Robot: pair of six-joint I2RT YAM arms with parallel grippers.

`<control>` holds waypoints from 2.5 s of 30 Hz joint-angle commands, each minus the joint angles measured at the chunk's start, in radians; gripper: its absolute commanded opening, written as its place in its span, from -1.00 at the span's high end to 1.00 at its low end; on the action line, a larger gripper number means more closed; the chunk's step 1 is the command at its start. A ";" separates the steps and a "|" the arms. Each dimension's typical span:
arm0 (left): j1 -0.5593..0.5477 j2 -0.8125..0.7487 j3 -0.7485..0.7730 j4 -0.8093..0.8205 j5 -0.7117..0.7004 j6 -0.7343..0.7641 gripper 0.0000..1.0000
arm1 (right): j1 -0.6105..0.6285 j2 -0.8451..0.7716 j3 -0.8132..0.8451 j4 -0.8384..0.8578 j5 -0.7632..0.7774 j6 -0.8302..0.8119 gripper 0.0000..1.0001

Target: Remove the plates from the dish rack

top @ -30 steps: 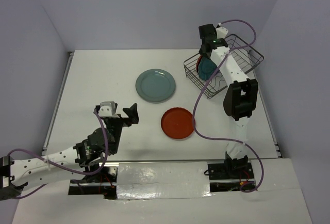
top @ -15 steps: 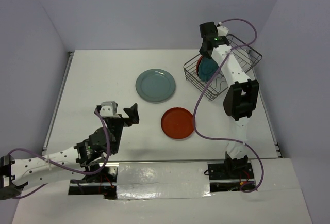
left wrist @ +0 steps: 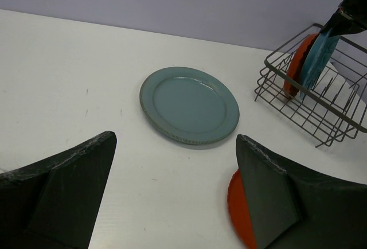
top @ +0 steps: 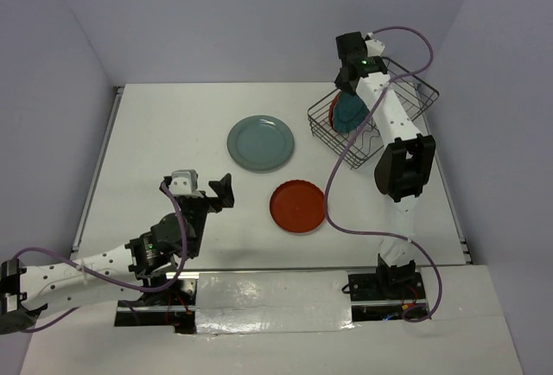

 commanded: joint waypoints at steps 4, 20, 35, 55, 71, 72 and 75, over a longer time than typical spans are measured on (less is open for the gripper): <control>-0.004 -0.015 0.035 0.033 0.011 -0.005 -0.95 | 0.001 -0.129 0.134 0.046 0.033 -0.039 1.00; -0.004 -0.009 0.028 0.048 -0.014 0.006 -0.96 | -0.008 -0.221 0.155 0.092 -0.014 -0.109 1.00; -0.004 -0.017 0.048 0.027 0.012 0.010 -0.92 | -0.017 -0.314 0.065 0.196 -0.079 -0.224 1.00; 0.770 0.464 0.991 -0.829 1.072 -0.318 -0.83 | 0.544 -0.602 -0.258 0.568 0.203 -1.029 1.00; 1.142 0.502 0.858 -0.602 1.752 -0.421 -0.81 | 0.974 -0.862 -0.875 0.768 0.317 -1.281 1.00; 1.142 0.500 0.848 -0.596 1.759 -0.431 -0.81 | 1.006 -0.842 -0.889 0.785 0.373 -1.301 1.00; 1.128 0.494 0.809 -0.558 1.790 -0.456 -0.80 | 1.043 -0.805 -0.931 0.849 0.426 -1.361 1.00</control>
